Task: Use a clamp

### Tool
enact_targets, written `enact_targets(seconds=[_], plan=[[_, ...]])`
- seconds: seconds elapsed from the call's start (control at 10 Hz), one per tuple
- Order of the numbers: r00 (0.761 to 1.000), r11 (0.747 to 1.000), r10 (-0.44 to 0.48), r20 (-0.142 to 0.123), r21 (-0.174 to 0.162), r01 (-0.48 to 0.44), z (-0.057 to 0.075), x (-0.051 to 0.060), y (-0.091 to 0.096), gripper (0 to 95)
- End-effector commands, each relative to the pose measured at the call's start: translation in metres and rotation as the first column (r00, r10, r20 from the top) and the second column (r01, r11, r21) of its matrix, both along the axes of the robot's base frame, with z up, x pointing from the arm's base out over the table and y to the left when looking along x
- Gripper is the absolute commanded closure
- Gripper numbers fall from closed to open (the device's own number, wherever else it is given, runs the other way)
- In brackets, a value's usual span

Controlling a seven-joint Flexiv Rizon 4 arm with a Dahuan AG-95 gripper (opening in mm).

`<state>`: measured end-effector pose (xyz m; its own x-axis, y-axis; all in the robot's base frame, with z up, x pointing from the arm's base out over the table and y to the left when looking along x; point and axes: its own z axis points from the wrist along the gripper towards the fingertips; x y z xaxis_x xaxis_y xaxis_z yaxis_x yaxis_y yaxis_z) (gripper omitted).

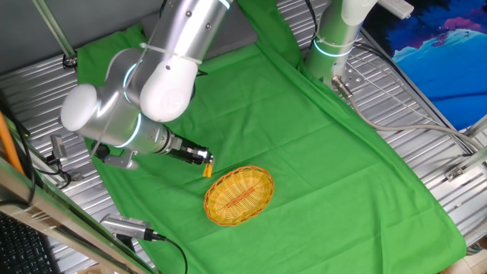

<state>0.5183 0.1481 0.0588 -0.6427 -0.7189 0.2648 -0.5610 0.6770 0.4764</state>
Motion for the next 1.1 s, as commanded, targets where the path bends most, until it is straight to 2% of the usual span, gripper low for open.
enact_targets(seconds=[0.1, 0.7, 0.9, 1.1], plan=[[1.0, 1.0, -0.001, 0.01, 0.003, 0.001, 0.0001, -0.0019, -0.0005, 95.0], [1.0, 1.0, 0.007, 0.013, 0.01, -0.007, 0.0001, -0.0019, -0.0005, 95.0], [1.0, 1.0, 0.005, 0.011, 0.001, -0.005, 0.0001, -0.0019, -0.0005, 95.0], [1.0, 1.0, 0.007, 0.021, 0.004, -0.007, 0.0001, -0.0019, -0.0005, 95.0]])
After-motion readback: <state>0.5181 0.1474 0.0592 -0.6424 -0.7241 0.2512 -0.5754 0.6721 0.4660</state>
